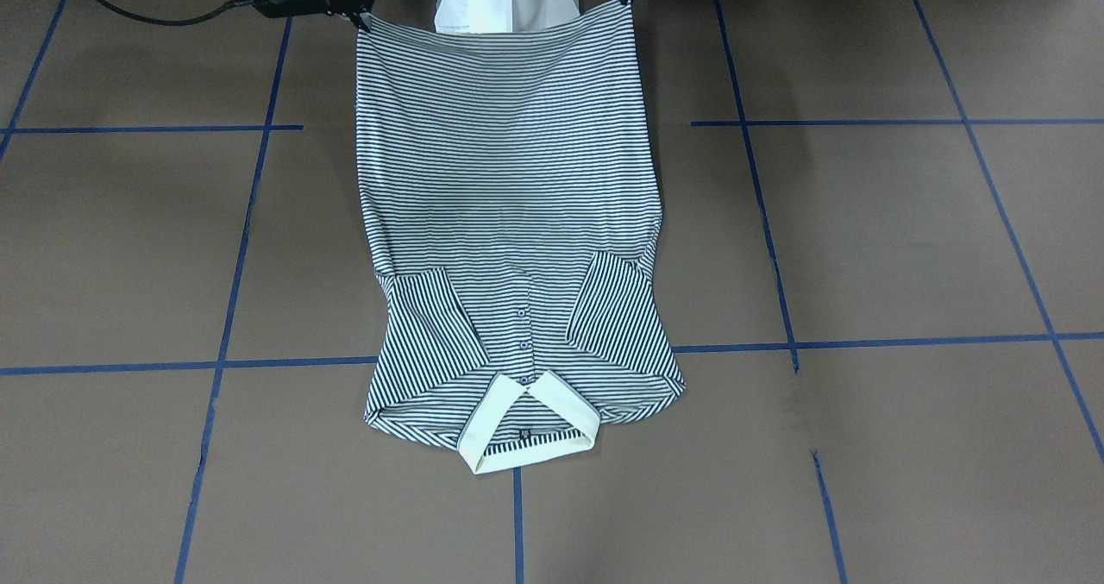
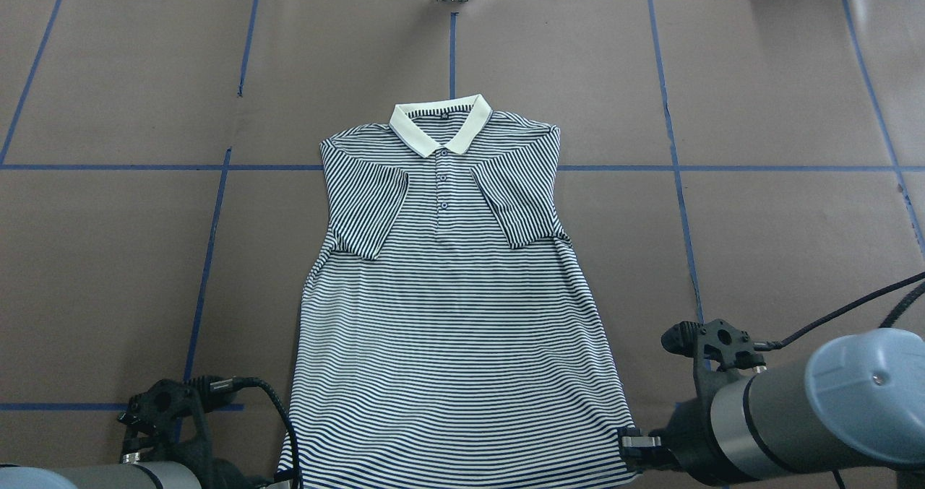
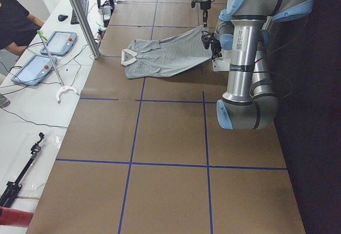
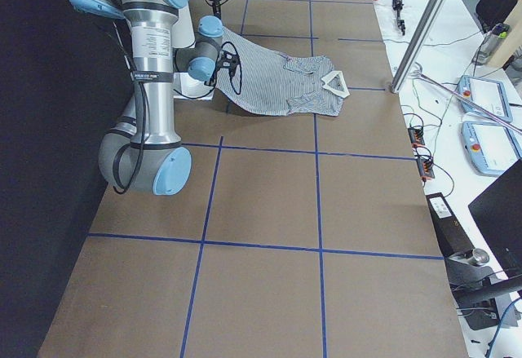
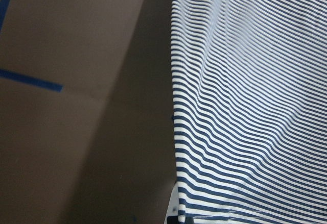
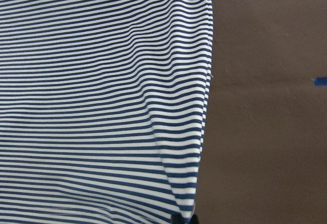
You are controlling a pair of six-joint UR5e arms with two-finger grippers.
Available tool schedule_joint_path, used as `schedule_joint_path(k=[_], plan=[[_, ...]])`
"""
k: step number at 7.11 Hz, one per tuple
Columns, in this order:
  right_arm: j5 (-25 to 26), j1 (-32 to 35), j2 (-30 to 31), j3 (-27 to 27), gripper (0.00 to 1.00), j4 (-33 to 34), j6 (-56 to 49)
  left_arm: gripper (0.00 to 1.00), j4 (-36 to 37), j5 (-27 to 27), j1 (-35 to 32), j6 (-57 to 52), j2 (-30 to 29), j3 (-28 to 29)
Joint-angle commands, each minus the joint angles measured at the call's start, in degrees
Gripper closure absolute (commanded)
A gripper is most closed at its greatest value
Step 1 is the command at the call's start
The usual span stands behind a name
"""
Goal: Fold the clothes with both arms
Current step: 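Lift the hem with both grippers and fold it toward the collar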
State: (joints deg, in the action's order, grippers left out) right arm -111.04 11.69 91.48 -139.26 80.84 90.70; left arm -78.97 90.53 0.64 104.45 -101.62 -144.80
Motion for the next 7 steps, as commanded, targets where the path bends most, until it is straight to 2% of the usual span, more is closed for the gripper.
schedule_joint_path(k=[1, 2, 3, 5, 6, 7], plan=[[-0.9, -1.4, 2.7, -3.6, 1.00, -0.1, 0.0, 1.00, 3.4, 1.5, 0.9, -0.5, -0.1, -2.2], [-0.8, 0.9, 1.4, -2.8, 1.00, -0.1, -0.9, 1.00, 3.2, 1.6, 0.9, -0.9, -0.8, -1.3], [-0.8, 5.7, -3.0, 0.7, 1.00, -0.2, -4.5, 1.00, 3.0, 1.5, -2.1, -6.3, -2.9, 0.2], [-0.9, 15.0, -11.7, 10.5, 1.00, -0.3, -16.6, 1.00, 3.0, 1.8, -13.9, -17.8, -6.0, 4.7], [-0.6, 20.0, -15.3, 17.3, 1.00, -0.7, -23.6, 1.00, 1.7, 1.8, -17.7, -21.4, -6.0, 8.9], [-0.6, 24.9, -18.1, 23.5, 1.00, -0.8, -30.8, 1.00, -3.2, 1.8, -20.3, -23.1, -6.0, 13.8]])
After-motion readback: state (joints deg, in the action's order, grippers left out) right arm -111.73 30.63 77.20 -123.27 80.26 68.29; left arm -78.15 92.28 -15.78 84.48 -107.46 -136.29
